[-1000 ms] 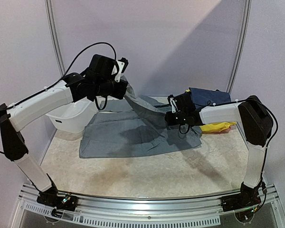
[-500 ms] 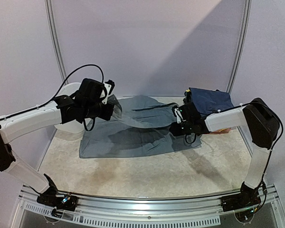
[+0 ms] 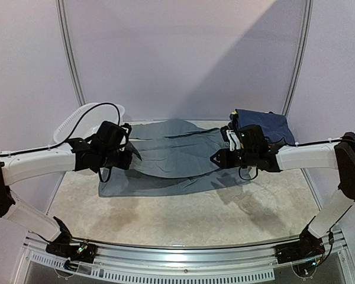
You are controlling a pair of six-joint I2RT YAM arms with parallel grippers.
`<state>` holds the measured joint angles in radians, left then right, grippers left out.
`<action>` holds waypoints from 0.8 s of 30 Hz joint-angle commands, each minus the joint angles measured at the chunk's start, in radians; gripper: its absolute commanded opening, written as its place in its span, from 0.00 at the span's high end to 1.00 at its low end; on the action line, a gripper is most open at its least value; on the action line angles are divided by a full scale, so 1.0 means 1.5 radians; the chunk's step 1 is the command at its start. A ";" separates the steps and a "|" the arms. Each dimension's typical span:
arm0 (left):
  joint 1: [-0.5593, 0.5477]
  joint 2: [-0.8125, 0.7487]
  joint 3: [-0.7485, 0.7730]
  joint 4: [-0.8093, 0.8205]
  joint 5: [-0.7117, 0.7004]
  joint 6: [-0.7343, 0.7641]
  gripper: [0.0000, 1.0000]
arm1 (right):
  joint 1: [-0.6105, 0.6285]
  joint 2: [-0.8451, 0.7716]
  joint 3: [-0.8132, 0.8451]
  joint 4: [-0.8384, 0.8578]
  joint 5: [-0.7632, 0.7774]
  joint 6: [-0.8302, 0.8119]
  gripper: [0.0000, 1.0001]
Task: Fold and stack the mixed laundry pile
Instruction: Fold the flattened shirt at the center of the board.
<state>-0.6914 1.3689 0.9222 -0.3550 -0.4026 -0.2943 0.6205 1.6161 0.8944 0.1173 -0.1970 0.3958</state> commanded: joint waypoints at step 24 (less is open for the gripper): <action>0.046 -0.021 -0.136 -0.061 -0.119 -0.222 0.08 | -0.002 -0.096 -0.072 -0.106 0.097 0.081 0.25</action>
<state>-0.6353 1.4067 0.7460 -0.3584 -0.5194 -0.5331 0.6205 1.5356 0.8242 0.0536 -0.1768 0.4831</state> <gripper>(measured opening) 0.884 0.622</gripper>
